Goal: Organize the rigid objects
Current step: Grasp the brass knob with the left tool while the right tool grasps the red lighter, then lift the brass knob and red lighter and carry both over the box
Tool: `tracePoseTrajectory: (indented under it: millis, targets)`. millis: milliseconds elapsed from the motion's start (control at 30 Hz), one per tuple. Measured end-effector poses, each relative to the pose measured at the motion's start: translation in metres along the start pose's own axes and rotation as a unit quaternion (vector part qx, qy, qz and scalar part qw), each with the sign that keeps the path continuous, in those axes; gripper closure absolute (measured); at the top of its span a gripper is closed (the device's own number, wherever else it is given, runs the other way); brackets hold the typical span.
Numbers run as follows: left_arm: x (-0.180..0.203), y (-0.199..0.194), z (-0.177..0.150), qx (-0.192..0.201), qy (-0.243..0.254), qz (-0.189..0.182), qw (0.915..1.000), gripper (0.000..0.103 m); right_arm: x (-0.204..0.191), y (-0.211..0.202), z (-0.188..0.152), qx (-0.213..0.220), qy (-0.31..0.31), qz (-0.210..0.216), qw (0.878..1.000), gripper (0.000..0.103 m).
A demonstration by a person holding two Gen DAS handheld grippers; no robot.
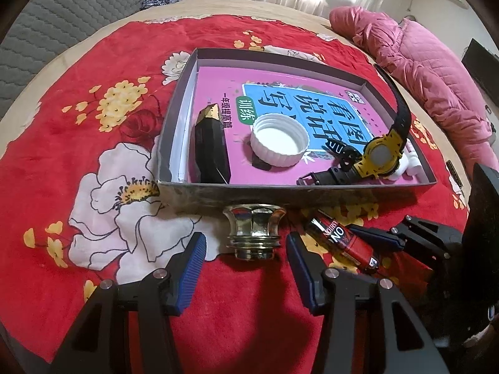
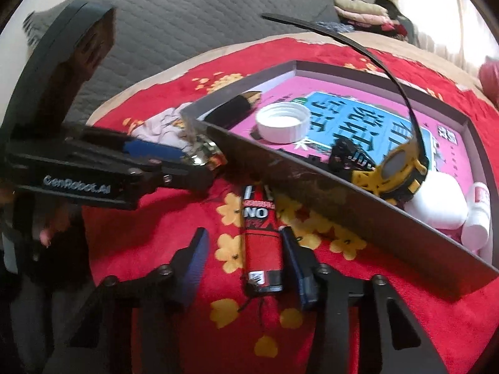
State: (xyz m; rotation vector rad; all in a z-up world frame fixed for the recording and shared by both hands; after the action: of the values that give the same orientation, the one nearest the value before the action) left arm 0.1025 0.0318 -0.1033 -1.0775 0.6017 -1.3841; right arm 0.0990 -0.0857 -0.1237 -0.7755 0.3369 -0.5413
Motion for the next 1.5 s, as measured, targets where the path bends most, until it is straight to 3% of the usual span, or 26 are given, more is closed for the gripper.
tracePoseTrajectory:
  millis: [67, 167, 400, 467, 933, 1500]
  targets:
    - [-0.001, 0.0, 0.001, 0.001, -0.002, -0.001, 1.0, 0.05, 0.006, 0.002, 0.0, -0.002, 0.011, -0.006, 1.0, 0.076]
    - [0.0, 0.003, 0.001, 0.0, -0.004, 0.0, 1.0, 0.05, 0.009, 0.005, 0.001, -0.001, 0.019, -0.005, 1.0, 0.078]
    - [0.008, 0.01, 0.002, 0.004, 0.016, 0.01, 0.9998, 0.051, 0.013, 0.0, 0.0, 0.007, 0.028, -0.004, 1.0, 0.079]
    - [0.011, 0.01, 0.0, 0.002, 0.02, 0.002, 0.9998, 0.066, 0.014, -0.001, 0.0, 0.009, 0.032, -0.001, 0.999, 0.079]
    - [0.024, -0.002, -0.004, 0.007, 0.04, -0.027, 0.9988, 0.066, 0.015, -0.015, -0.001, 0.018, 0.047, 0.007, 0.999, 0.079]
    - [0.024, -0.033, 0.005, 0.039, 0.037, -0.032, 0.998, 0.066, 0.007, -0.075, 0.009, 0.097, 0.055, 0.012, 0.994, 0.079]
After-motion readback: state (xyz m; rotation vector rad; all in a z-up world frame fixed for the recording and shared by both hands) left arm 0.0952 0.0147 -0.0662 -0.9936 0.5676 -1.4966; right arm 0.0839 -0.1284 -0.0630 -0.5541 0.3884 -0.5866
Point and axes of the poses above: each gripper's, at about its wrist camera, not at the fingertips, and y roughly the way its jaws point, x to its right, z to its top, the point moved 6 cm from there along y, roughly the way its jaws point, and after that the axes turned 10 degrees about -y, right-handed, at the moved point
